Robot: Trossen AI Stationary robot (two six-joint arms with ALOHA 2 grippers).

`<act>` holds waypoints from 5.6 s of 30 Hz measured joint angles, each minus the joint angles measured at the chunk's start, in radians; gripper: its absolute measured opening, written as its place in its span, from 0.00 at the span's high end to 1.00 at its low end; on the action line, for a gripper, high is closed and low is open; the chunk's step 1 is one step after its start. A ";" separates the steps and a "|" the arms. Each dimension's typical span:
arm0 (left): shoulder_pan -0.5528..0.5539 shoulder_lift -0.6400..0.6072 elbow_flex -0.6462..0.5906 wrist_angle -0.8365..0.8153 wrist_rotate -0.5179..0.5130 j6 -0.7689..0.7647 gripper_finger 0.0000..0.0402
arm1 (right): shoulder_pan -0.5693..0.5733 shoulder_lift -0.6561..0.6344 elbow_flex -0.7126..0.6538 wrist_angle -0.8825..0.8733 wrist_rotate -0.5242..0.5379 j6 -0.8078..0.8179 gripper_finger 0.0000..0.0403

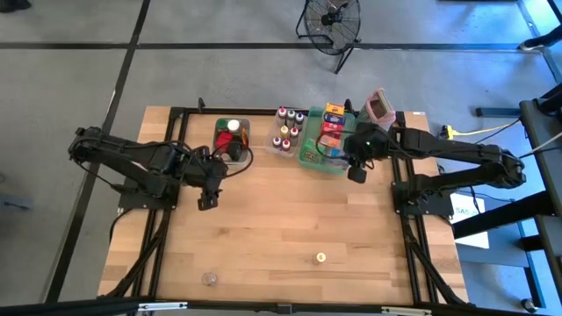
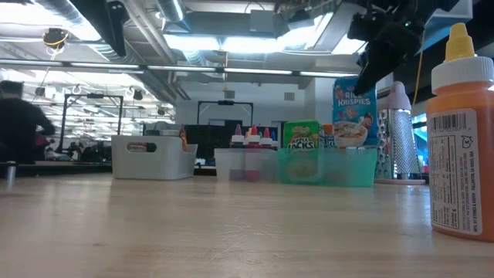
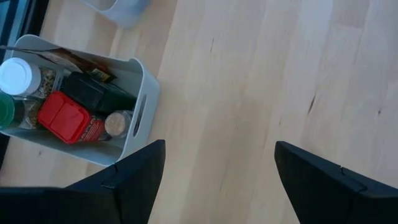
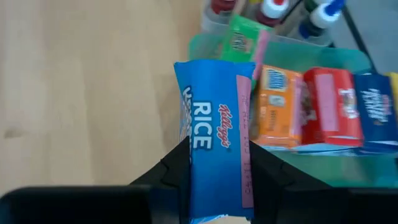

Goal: Pick & Place Kitchen Items
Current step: Put the light blue cereal box into the green bin, then put the brown seasoning bottle into the gray bin

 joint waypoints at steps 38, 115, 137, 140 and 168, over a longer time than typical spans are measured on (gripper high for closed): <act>0.000 0.000 0.000 -0.002 -0.009 -0.024 0.26 | -0.156 0.239 0.000 0.081 -0.147 -0.102 0.62; -0.737 0.037 0.000 0.612 -0.027 -0.526 0.26 | 0.891 0.536 0.286 1.370 -0.209 0.255 0.35; -0.691 0.421 0.000 1.089 -0.116 -0.635 0.26 | 1.021 0.526 0.286 1.349 -0.420 0.366 0.35; -0.692 0.418 0.000 0.988 -0.070 -0.719 0.26 | 1.034 0.526 0.286 1.346 -0.420 0.366 0.35; -0.685 0.424 0.000 0.431 0.383 -1.500 0.27 | 1.009 0.526 0.286 1.285 -0.416 0.328 0.35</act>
